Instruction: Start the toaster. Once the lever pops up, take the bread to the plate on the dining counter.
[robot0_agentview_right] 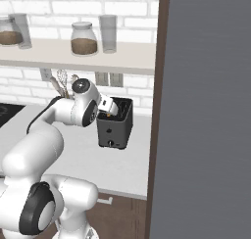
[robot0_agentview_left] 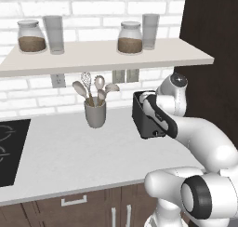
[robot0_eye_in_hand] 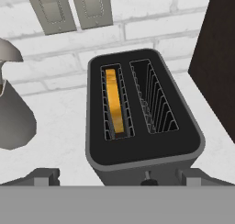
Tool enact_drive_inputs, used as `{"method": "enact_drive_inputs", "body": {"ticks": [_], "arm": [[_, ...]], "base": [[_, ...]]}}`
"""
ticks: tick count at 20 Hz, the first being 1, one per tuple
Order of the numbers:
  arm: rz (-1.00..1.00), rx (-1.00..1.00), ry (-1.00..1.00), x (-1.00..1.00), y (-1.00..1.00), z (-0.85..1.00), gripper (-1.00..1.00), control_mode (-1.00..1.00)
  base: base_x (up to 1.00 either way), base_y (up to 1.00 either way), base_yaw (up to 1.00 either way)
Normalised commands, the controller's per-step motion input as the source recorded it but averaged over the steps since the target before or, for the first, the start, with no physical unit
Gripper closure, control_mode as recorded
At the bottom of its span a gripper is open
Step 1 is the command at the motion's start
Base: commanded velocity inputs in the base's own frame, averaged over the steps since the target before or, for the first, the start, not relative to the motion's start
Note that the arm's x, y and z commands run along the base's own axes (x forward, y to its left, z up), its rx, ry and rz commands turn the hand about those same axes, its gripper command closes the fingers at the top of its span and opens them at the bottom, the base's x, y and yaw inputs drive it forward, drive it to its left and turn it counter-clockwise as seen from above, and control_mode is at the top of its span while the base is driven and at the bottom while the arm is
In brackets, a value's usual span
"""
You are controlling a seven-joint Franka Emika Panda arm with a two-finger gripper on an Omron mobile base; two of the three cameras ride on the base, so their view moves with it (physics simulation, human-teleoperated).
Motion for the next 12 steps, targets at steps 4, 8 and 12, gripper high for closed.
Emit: {"method": "enact_drive_inputs", "body": {"ticks": [4, 8, 12], "arm": [[0.00, 0.00, 0.00, 0.00, 0.00, 0.00, -1.00, -1.00], [0.00, 0.00, 0.00, 0.00, 0.00, 0.00, -1.00, -1.00], [0.00, 0.00, 0.00, 0.00, 0.00, 0.00, -1.00, -1.00]], "base": [[0.00, 0.00, 0.00], [0.00, 0.00, 0.00], [0.00, 0.00, 0.00]]}}
